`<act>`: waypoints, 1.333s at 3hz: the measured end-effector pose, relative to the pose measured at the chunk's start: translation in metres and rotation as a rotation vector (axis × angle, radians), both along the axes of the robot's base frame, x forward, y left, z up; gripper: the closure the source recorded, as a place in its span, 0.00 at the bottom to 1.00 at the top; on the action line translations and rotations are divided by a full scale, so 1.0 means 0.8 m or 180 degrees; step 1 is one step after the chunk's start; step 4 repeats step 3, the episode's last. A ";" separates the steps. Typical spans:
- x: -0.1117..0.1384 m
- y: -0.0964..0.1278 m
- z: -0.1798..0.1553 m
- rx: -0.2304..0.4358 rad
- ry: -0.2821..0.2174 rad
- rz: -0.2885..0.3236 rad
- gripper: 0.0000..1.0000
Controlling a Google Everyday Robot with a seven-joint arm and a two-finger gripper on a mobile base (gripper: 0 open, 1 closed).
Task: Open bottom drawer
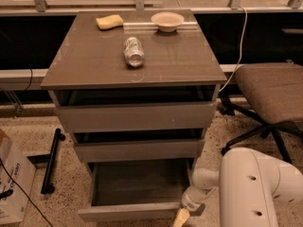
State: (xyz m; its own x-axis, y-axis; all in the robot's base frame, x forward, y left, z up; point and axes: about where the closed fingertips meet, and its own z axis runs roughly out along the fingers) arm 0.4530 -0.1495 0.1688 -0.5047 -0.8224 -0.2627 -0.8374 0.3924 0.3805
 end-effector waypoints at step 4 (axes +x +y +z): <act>-0.034 -0.003 0.002 0.0083 0.0116 0.0266 0.01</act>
Offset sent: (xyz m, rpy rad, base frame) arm -0.0667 -0.0243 0.0035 0.0862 0.0395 0.0724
